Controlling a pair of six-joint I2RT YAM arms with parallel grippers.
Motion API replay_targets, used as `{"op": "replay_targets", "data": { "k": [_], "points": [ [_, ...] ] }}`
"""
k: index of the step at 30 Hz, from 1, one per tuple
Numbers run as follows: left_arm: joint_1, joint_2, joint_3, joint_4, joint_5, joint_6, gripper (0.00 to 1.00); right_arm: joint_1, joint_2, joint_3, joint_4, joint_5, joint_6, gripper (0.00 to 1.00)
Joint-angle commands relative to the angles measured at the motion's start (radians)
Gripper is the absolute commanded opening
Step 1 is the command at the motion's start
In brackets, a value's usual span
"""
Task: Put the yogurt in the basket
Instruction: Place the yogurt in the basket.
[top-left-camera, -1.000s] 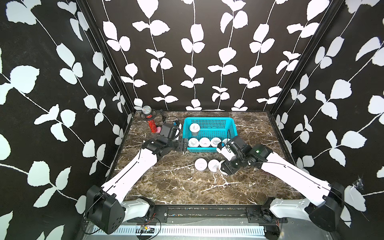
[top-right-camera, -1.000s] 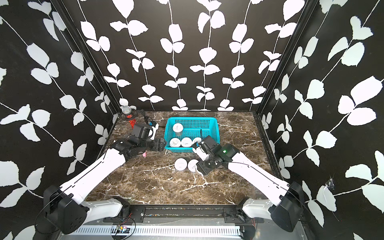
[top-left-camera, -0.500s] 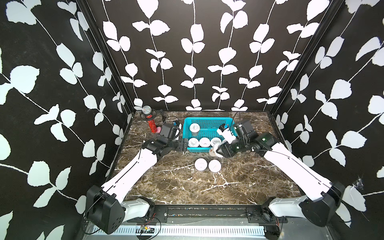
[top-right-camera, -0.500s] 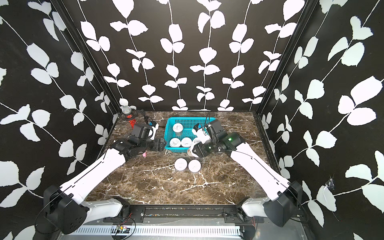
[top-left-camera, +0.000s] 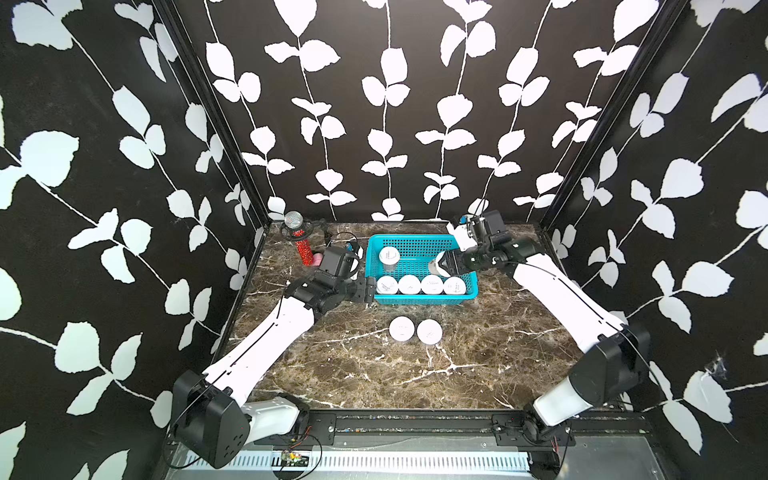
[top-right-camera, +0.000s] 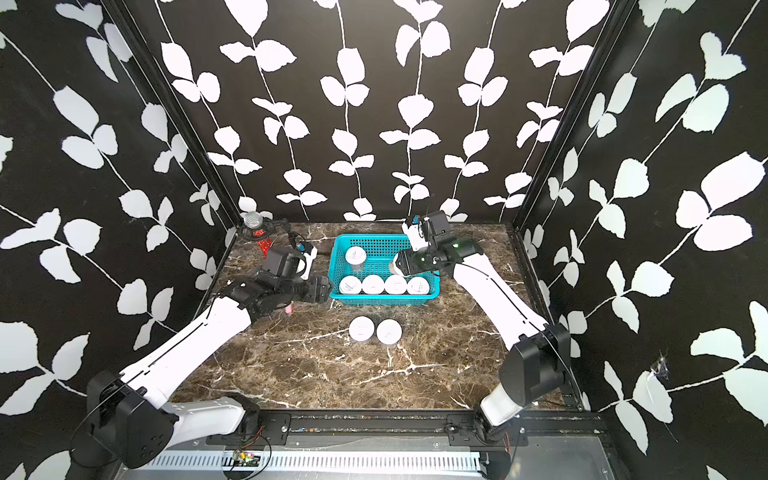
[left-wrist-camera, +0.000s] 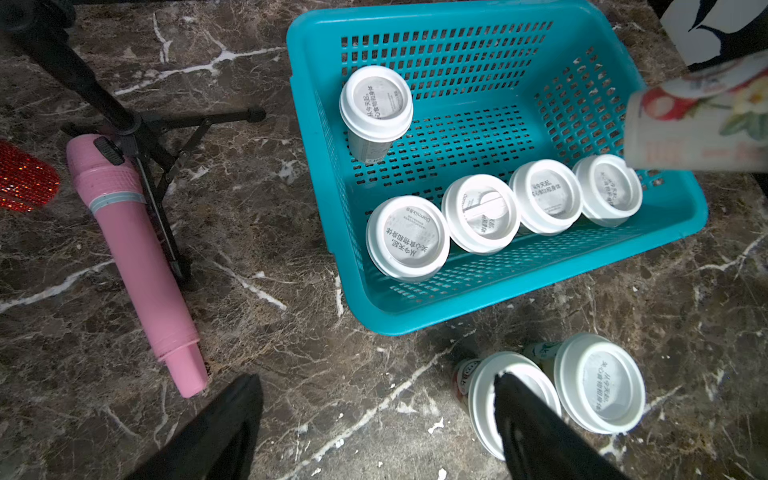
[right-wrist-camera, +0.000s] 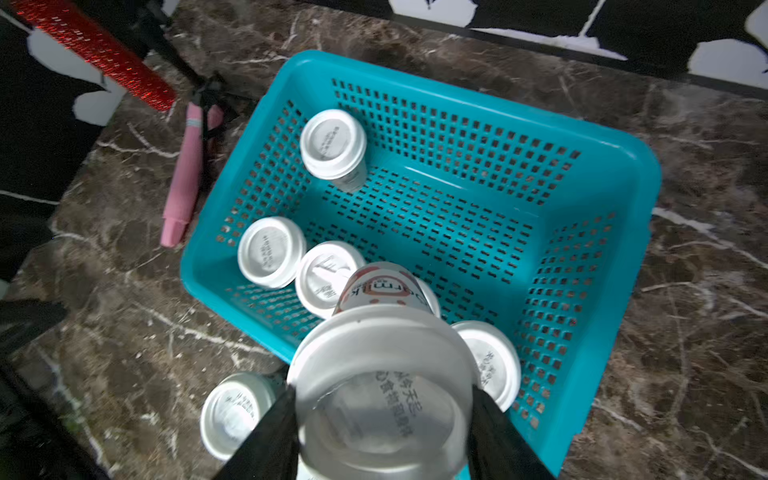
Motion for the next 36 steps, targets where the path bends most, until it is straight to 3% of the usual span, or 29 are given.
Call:
{"op": "replay_targets", "data": {
  "k": [1,11,22,36],
  "points": [
    [0.006,-0.019,0.021,-0.011,0.001,0.005,0.87,-0.008,0.054,0.078,0.016,0.099,0.013,0.55],
    [0.006,-0.01,0.025,-0.009,0.005,0.006,0.87,-0.016,0.226,0.225,-0.053,0.241,-0.007,0.54],
    [0.007,-0.008,0.022,0.002,0.015,0.002,0.88,-0.006,0.417,0.445,-0.143,0.13,-0.017,0.53],
    [0.007,-0.003,0.015,0.015,0.027,-0.005,0.88,0.068,0.69,0.826,-0.315,0.143,-0.012,0.53]
  ]
}}
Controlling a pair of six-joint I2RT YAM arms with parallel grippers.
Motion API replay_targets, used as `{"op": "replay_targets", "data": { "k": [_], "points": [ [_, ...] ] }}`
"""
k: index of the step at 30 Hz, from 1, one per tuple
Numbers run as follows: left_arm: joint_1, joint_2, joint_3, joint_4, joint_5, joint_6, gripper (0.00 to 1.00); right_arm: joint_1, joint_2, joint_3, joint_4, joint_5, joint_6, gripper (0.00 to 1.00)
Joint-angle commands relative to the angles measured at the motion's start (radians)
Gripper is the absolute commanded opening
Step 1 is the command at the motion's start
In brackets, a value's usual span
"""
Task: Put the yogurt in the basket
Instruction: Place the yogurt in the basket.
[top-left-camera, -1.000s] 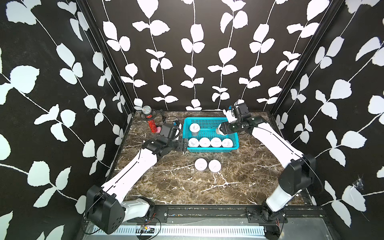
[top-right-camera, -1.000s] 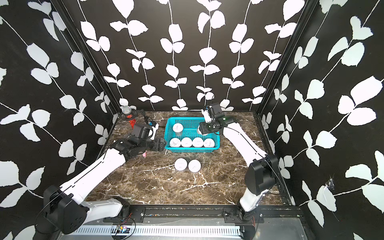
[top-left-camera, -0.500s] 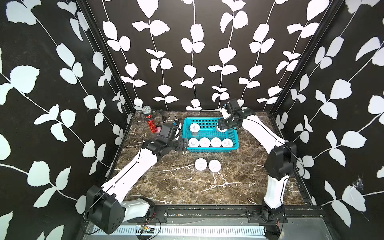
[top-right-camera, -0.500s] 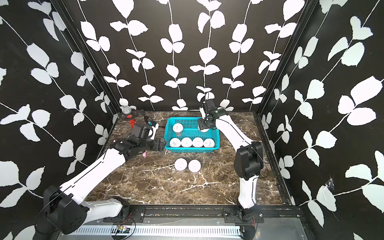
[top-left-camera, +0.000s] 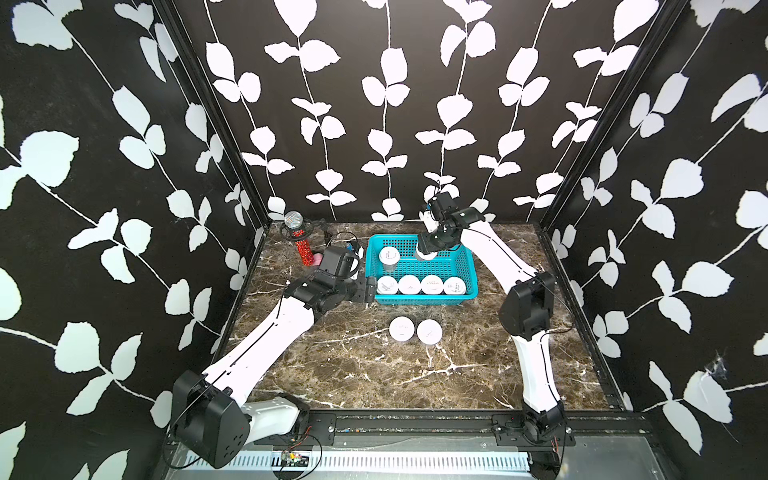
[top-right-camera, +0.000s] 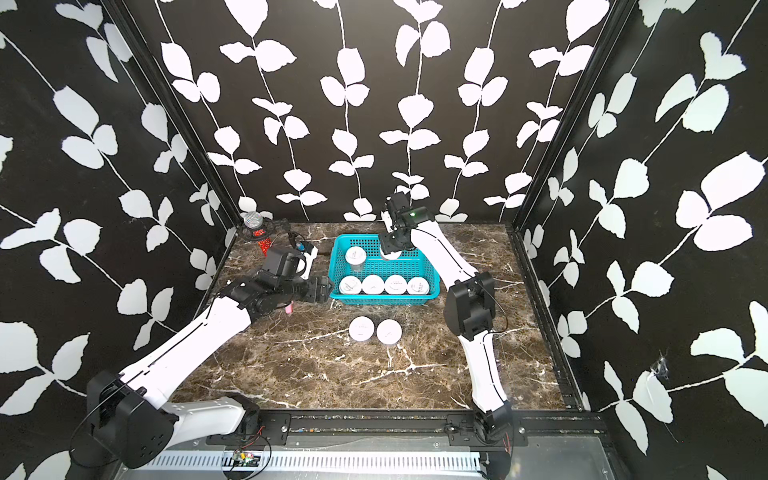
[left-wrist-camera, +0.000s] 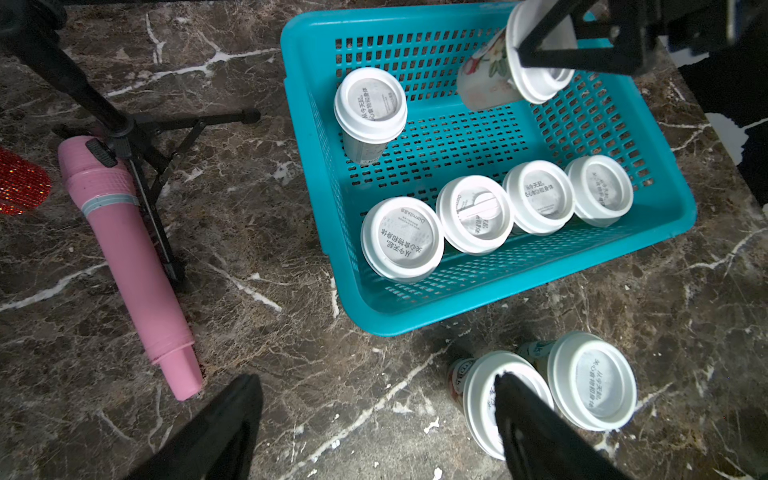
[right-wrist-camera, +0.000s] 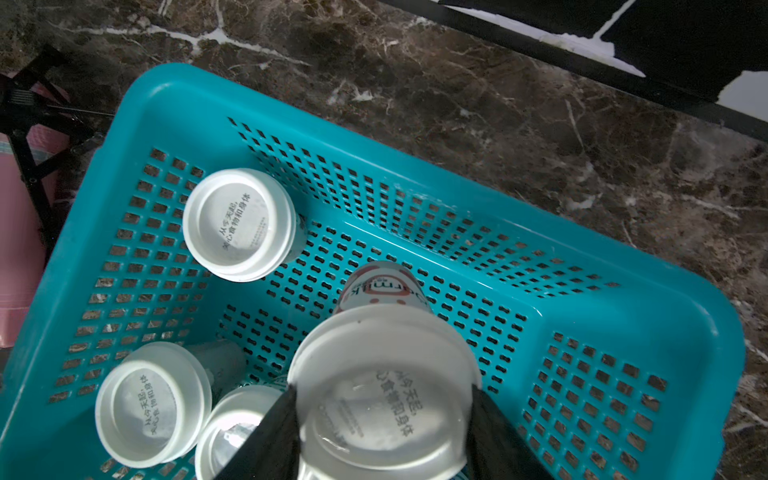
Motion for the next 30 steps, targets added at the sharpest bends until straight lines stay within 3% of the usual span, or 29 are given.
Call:
{"op": "replay_targets", "data": {
  "k": [1,11,30],
  "points": [
    [0.005,-0.003,0.011,0.015,0.011,-0.005,0.88,0.022,0.052,0.111,-0.075,0.003,-0.002,0.53],
    [0.006,-0.004,0.009,0.008,0.015,-0.002,0.88,0.057,0.176,0.261,-0.115,0.029,0.031,0.52],
    [0.006,-0.007,0.014,0.0,0.017,0.0,0.88,0.063,0.255,0.297,-0.115,0.061,0.069,0.53]
  ]
}}
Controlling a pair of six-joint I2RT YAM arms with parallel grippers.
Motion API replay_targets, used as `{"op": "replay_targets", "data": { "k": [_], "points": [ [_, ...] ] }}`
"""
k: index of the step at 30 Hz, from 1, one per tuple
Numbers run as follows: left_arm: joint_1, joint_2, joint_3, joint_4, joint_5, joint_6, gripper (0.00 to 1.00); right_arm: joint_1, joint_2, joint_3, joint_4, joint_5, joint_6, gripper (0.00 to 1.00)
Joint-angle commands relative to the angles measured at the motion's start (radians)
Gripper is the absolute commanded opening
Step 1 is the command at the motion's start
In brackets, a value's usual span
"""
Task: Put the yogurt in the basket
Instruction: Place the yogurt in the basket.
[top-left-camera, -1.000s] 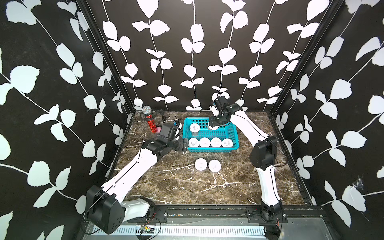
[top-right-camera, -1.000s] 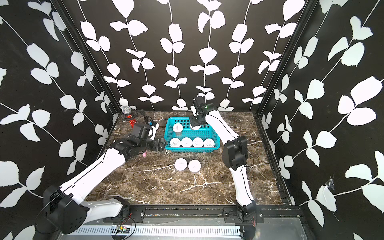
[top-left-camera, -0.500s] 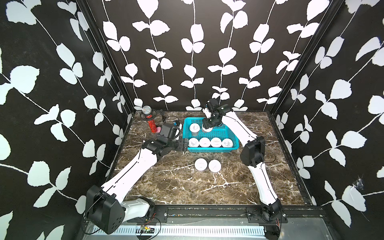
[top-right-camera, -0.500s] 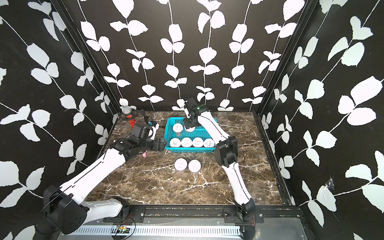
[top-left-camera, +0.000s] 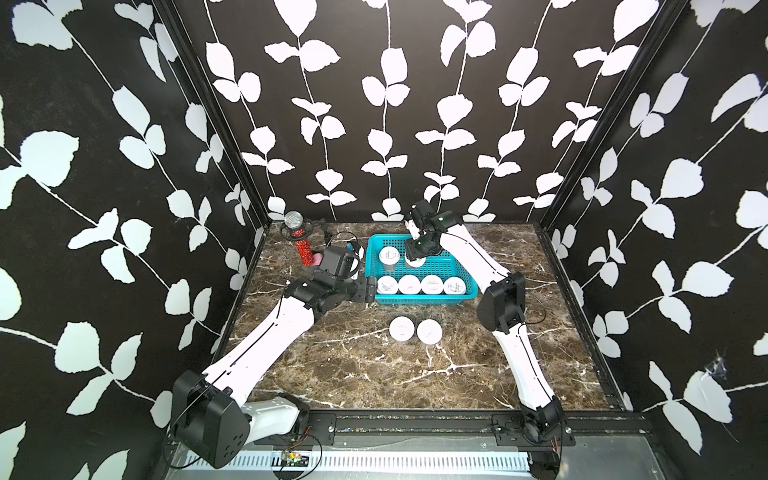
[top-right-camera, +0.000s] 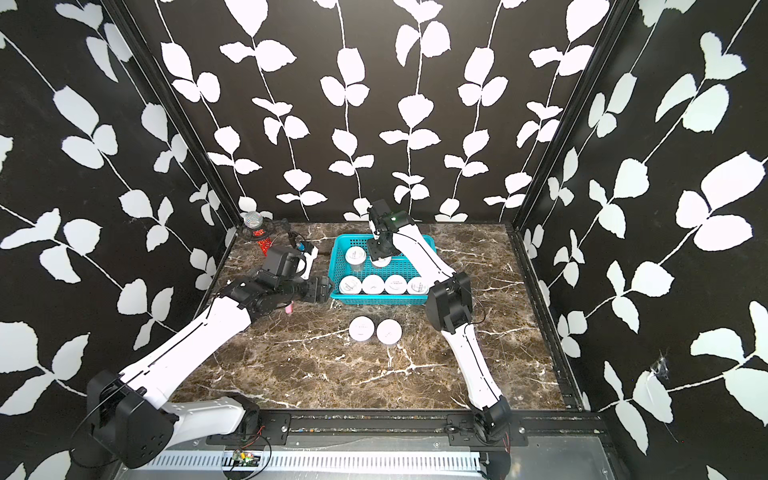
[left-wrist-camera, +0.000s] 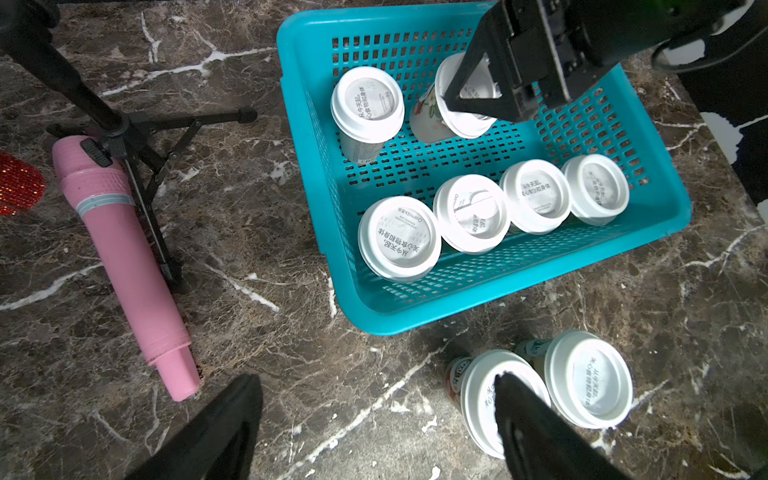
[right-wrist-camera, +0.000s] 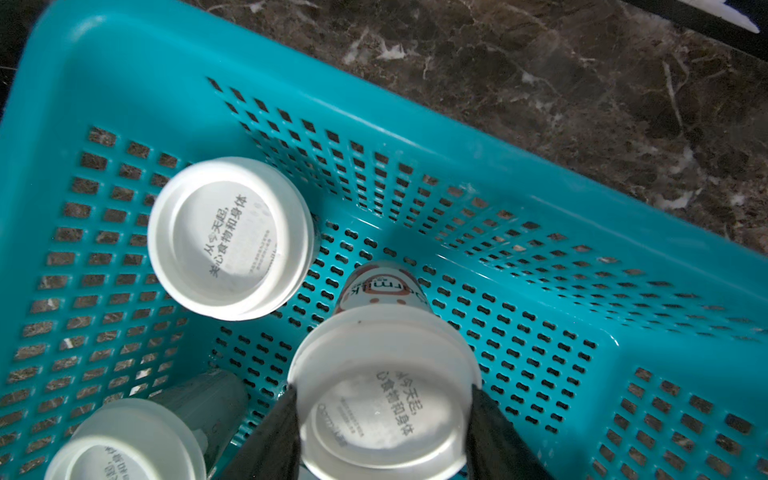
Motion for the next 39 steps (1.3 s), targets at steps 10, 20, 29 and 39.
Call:
{"op": "replay_targets", "data": {
  "k": [10,20,29,39],
  "points": [
    [0.007,-0.008,0.012,0.0,0.009,-0.002,0.88,0.005,0.058,0.058,0.018,0.008,0.043,0.55],
    [0.005,-0.012,0.01,-0.003,0.009,0.0,0.88,0.002,0.072,0.06,0.038,0.0,0.063,0.62],
    [0.006,-0.017,0.01,-0.007,0.008,0.002,0.88,-0.003,0.079,0.066,0.055,-0.011,0.078,0.68],
    [0.006,-0.017,0.011,-0.009,0.009,0.001,0.88,-0.008,0.077,0.088,0.064,-0.033,0.084,0.72]
  ]
}}
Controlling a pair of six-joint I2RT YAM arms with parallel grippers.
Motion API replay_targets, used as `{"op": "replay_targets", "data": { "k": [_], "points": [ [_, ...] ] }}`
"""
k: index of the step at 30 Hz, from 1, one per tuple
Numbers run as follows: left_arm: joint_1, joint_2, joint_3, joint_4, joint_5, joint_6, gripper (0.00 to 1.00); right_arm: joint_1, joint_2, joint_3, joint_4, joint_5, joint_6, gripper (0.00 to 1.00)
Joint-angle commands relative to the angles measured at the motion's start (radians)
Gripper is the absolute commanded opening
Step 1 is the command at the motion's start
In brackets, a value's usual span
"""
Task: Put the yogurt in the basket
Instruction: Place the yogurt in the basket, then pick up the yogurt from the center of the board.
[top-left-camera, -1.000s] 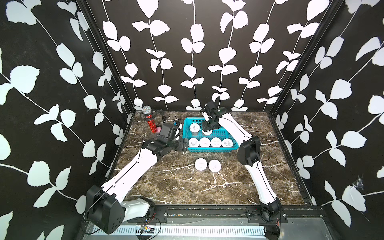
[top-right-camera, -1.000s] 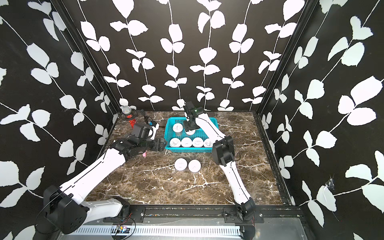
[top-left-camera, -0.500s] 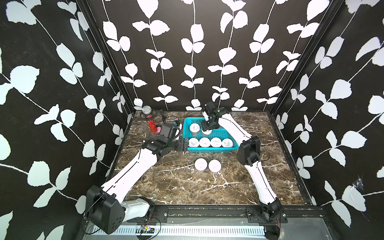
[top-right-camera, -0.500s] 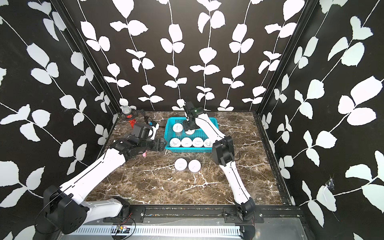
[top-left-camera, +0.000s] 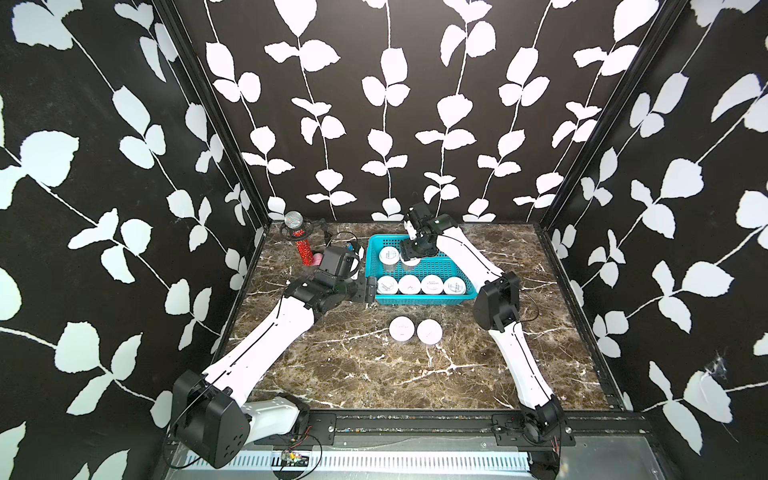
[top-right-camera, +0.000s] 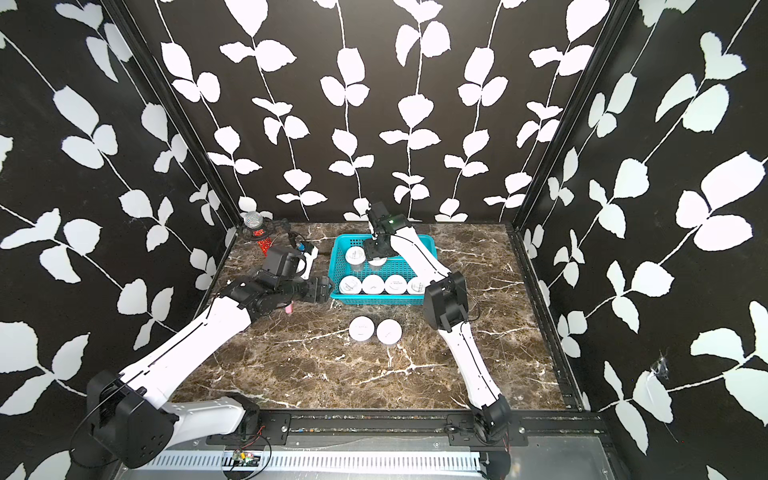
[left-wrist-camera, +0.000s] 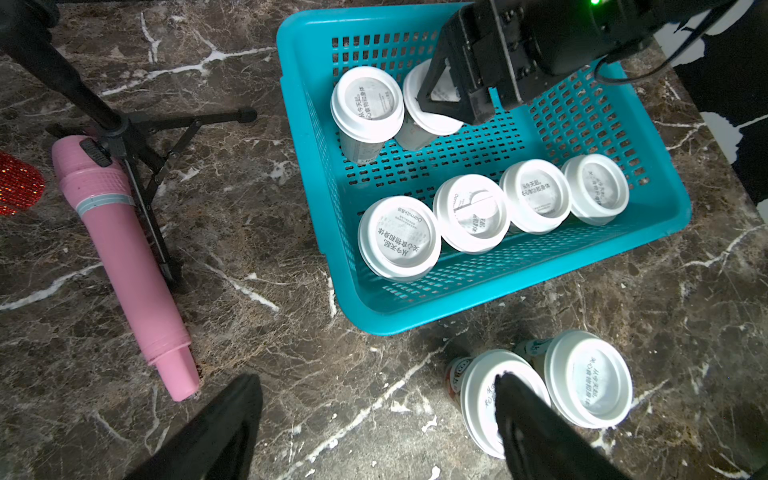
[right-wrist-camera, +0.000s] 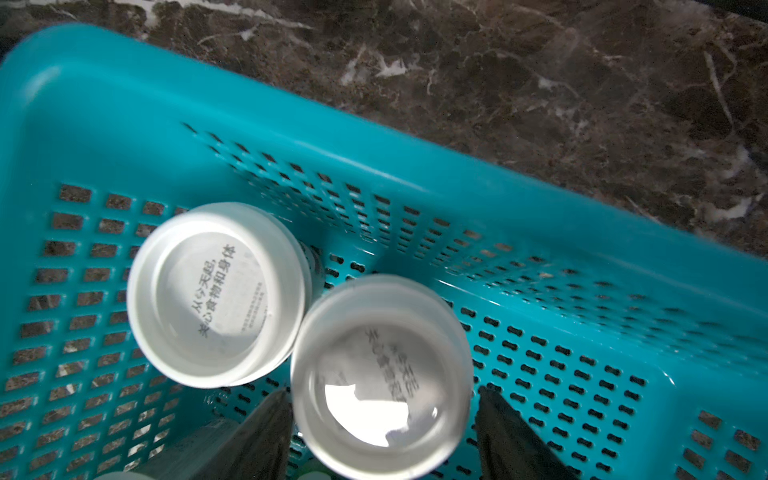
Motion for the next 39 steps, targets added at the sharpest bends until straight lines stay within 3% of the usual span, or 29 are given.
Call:
{"op": "replay_targets", "data": {
  "k": [1,13,24,33,39],
  "points": [
    [0.005,-0.017,0.012,-0.01,0.007,0.002,0.88,-0.006,0.016,0.052,0.011,-0.012,0.016,0.73],
    [0.004,-0.019,0.011,-0.017,0.013,0.004,0.88,-0.012,-0.112,-0.031,0.058,-0.01,0.009,0.76],
    [-0.033,0.026,0.025,-0.032,0.074,0.004,0.87,-0.101,-0.572,-0.671,0.42,-0.107,0.063,0.74],
    [-0.234,0.134,0.061,-0.073,0.033,0.0,0.86,-0.204,-0.85,-1.049,0.488,-0.121,0.063,0.74],
    [-0.306,0.183,0.059,-0.071,0.021,-0.026,0.86,-0.256,-1.014,-1.291,0.536,-0.118,0.085,0.74]
  ]
}}
